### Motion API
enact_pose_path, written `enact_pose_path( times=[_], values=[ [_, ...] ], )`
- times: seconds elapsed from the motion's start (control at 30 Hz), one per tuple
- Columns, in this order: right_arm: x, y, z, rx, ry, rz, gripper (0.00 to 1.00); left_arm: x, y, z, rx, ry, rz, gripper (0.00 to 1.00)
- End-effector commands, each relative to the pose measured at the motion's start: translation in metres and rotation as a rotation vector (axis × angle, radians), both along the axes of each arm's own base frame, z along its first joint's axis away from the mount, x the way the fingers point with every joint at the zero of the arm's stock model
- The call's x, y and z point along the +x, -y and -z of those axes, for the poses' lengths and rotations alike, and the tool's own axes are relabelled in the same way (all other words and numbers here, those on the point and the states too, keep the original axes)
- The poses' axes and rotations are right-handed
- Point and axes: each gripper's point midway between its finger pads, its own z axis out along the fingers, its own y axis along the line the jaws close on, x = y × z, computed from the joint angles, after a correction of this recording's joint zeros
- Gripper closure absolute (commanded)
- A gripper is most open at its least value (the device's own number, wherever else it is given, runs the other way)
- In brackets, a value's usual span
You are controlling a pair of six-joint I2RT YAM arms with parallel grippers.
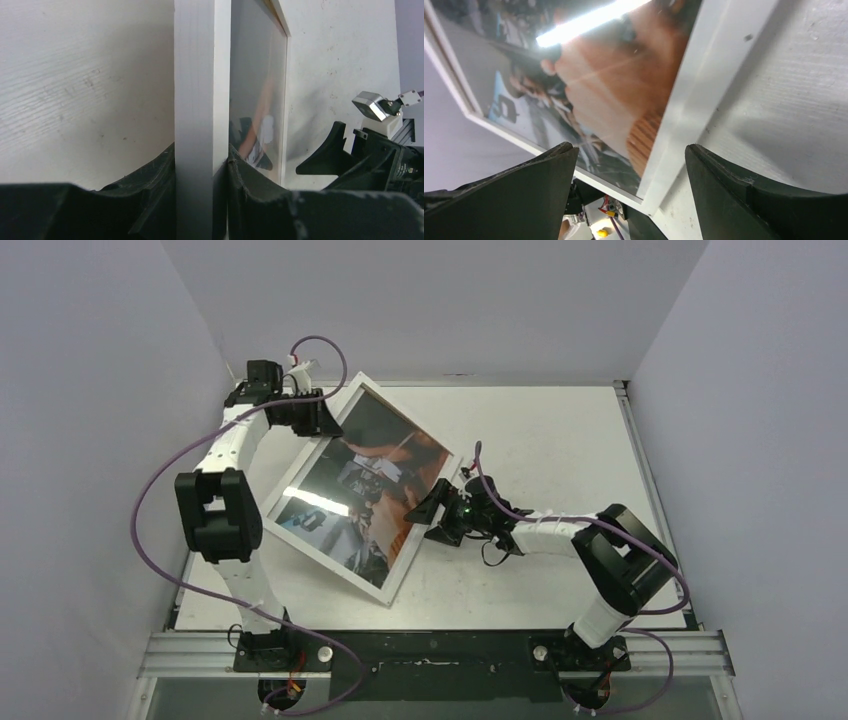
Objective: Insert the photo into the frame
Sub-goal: Turn over the photo frame at the center of the board.
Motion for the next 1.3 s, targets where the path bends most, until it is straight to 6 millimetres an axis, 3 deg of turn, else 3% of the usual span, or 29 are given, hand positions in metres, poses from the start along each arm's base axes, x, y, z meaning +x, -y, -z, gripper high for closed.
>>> enact_pose_path(
  times=[0.0, 0.1, 0.33, 0.5, 0.6, 0.73, 0.87, 1.07, 1.17, 1.27],
  values=[
    [0.000, -0.007, -0.008, 0.037, 0.042, 0.002, 0.19, 0.033, 0.010, 0.008, -0.009, 0.074, -0.012, 0.84],
    [0.002, 0.000, -0.006, 0.014, 0.041, 0.022, 0.19, 0.039, 0.027, 0.026, 0.003, 0.069, 0.012, 0.81],
    [0.001, 0.009, -0.001, -0.049, 0.024, 0.022, 0.19, 0.058, 0.040, 0.074, 0.100, 0.046, 0.031, 0.67],
    [-0.010, 0.027, -0.006, -0.148, 0.036, 0.005, 0.19, 0.075, 0.029, 0.110, 0.185, 0.032, 0.028, 0.66],
    [-0.009, 0.037, -0.013, -0.192, 0.060, 0.011, 0.17, 0.083, 0.024, 0.121, 0.234, 0.043, 0.033, 0.61],
    [-0.014, 0.035, -0.005, -0.183, 0.028, 0.004, 0.18, 0.091, 0.024, 0.130, 0.276, 0.036, 0.038, 0.53],
    [-0.015, 0.031, -0.004, -0.162, 0.020, 0.005, 0.18, 0.095, 0.023, 0.135, 0.313, 0.024, 0.036, 0.44],
    [0.010, 0.036, -0.028, -0.204, 0.098, 0.021, 0.11, 0.097, 0.007, 0.121, 0.329, 0.010, -0.015, 0.01],
    [0.032, 0.047, -0.043, -0.220, 0.131, 0.054, 0.08, 0.100, -0.011, 0.102, 0.303, 0.009, -0.069, 0.04],
    [0.061, 0.073, -0.060, -0.286, 0.194, 0.129, 0.05, 0.095, -0.029, 0.076, 0.281, -0.005, -0.100, 0.04]
  ],
)
